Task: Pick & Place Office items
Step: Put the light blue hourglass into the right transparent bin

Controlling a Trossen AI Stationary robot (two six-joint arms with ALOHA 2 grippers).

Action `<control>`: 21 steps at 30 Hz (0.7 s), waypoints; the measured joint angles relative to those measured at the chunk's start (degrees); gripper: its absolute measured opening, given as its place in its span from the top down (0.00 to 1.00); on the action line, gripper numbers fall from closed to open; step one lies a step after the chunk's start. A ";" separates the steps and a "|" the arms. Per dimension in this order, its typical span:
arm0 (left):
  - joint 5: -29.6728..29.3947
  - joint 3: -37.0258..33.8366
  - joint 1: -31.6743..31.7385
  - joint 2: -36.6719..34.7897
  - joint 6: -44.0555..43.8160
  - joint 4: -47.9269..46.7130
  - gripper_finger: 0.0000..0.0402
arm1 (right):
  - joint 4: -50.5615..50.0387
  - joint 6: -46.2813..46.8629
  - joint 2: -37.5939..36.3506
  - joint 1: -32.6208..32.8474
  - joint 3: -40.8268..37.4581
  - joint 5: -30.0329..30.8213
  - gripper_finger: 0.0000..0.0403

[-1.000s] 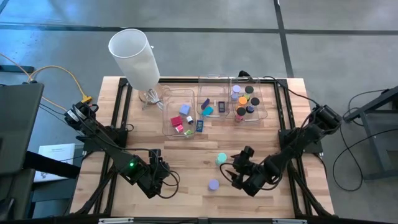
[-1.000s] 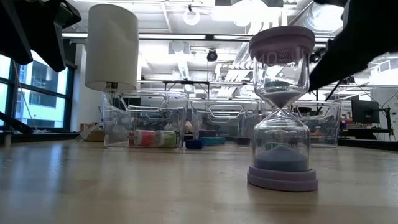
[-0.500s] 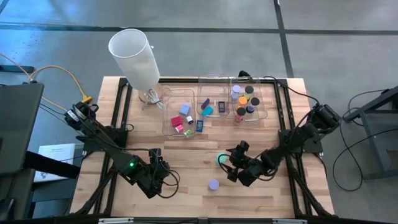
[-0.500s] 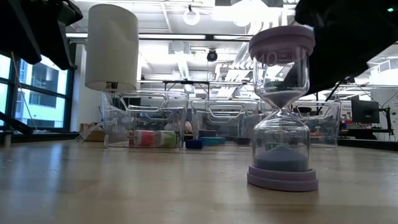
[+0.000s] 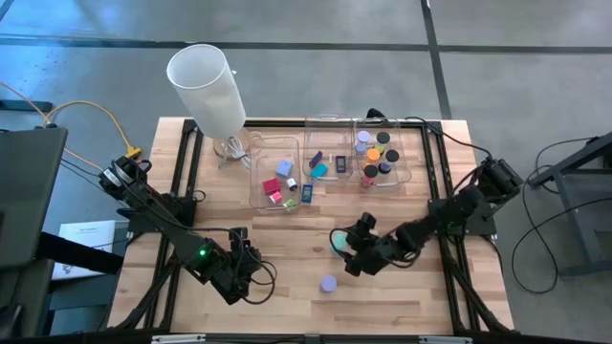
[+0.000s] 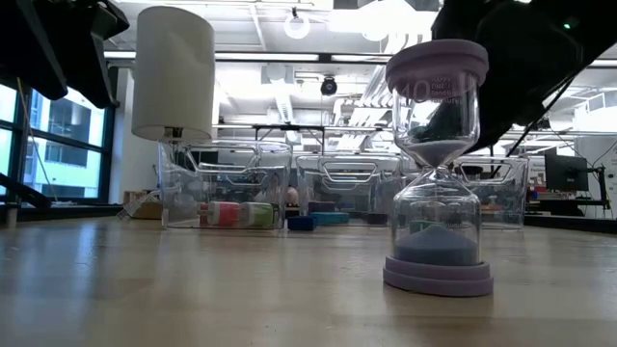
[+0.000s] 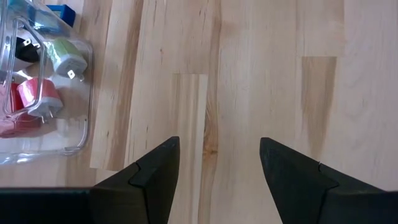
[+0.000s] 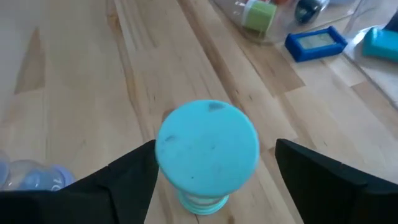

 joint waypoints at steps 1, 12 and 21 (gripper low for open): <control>0.00 0.01 0.00 0.00 0.00 0.00 0.47 | 0.01 0.00 0.00 -0.26 0.01 -0.65 0.24; 0.00 0.00 0.01 0.00 0.10 0.00 0.47 | 0.45 -1.40 0.00 -1.88 0.02 -3.69 0.50; 0.00 0.00 0.00 0.00 0.11 -0.01 0.47 | 0.11 -1.51 -0.67 -1.81 0.07 -4.80 0.60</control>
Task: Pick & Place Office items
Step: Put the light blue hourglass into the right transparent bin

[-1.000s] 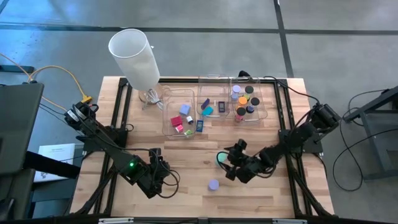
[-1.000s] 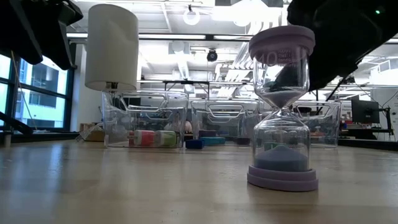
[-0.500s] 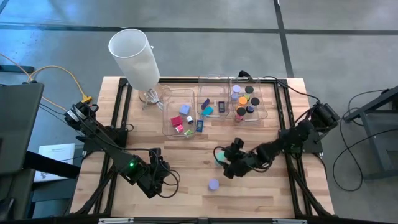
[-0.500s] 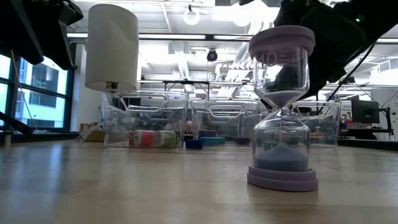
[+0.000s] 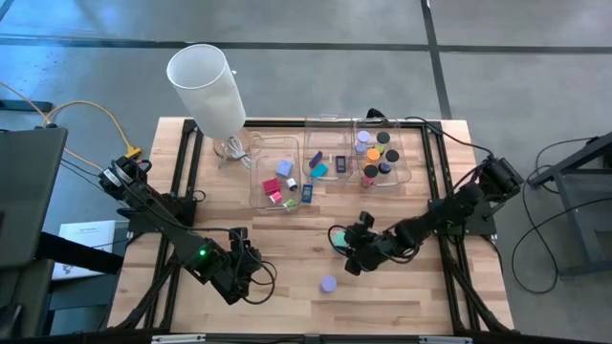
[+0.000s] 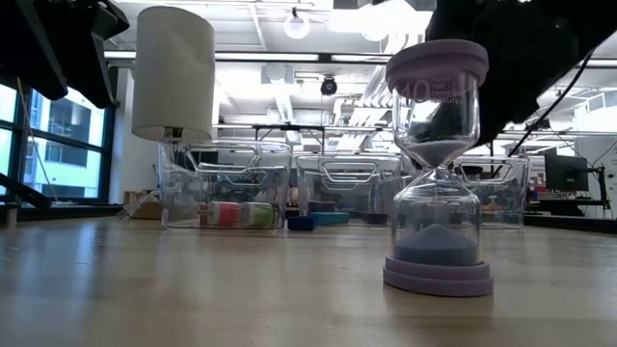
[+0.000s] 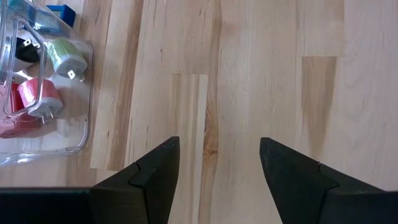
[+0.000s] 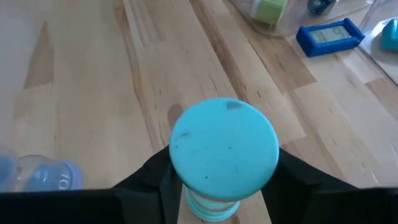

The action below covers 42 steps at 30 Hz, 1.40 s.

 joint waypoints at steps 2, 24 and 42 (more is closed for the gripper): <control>0.02 0.00 0.00 0.00 0.00 0.00 0.47 | -0.05 0.02 -1.02 0.02 0.03 0.00 0.60; 0.02 0.00 0.02 0.00 0.07 0.02 0.47 | -18.10 -2.84 -29.43 0.32 0.52 23.21 0.60; -0.39 -0.02 -0.22 0.00 -0.02 0.00 0.47 | -53.47 29.43 -33.93 -13.15 -1.80 29.22 0.60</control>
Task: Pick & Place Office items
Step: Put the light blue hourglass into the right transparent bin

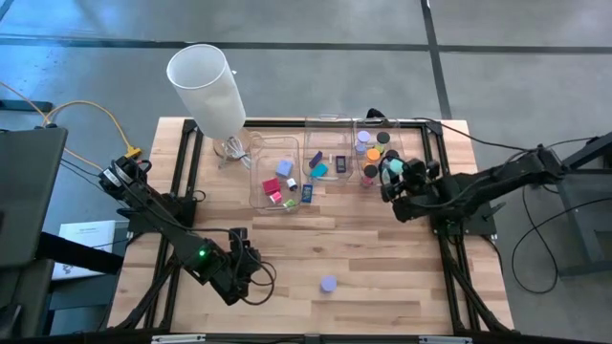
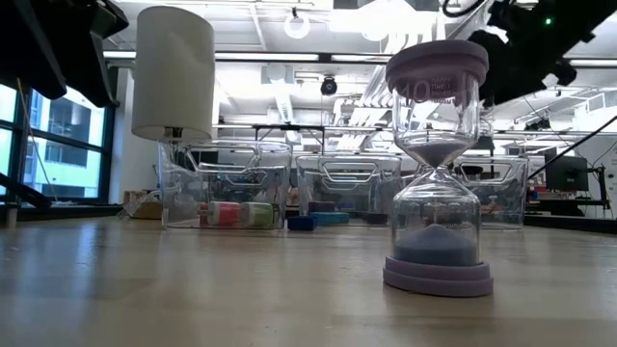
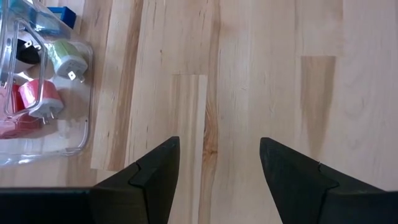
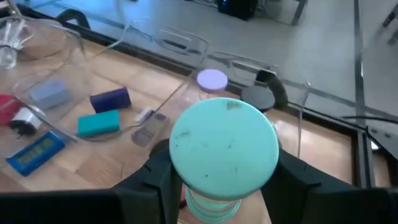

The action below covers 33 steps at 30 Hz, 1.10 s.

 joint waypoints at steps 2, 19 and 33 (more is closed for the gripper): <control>0.00 0.00 0.00 0.00 -0.02 0.02 0.47 | 0.62 0.05 -0.13 -1.25 -0.86 -0.43 0.60; -0.04 0.00 0.42 0.00 1.80 0.03 0.47 | 27.16 -12.14 -0.04 -14.40 -14.43 -13.66 0.60; -1.18 0.00 0.46 0.00 2.95 0.02 0.47 | 36.64 -19.96 -0.17 -24.44 -16.78 -24.20 0.53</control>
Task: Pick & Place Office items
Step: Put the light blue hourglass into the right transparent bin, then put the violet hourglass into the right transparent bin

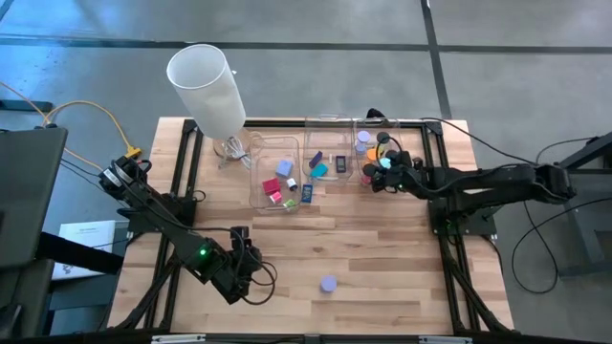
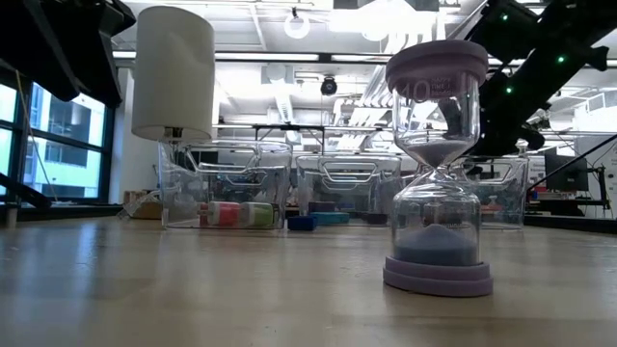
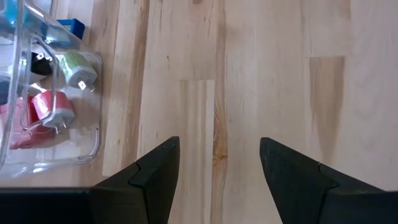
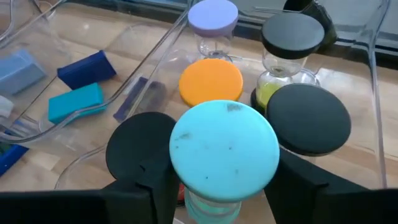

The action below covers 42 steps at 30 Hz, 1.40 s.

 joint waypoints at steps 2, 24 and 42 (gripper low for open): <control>-0.20 0.00 0.00 0.00 0.02 0.00 0.47 | 0.29 -0.55 0.02 -0.04 -0.02 -0.10 0.52; -0.20 0.00 0.00 0.00 -0.44 0.00 0.47 | 3.56 -3.96 0.13 0.00 -0.24 -2.34 0.43; -0.15 0.00 0.00 0.00 -1.10 0.02 0.47 | 6.05 -7.55 -6.39 3.13 -0.22 -1.87 0.48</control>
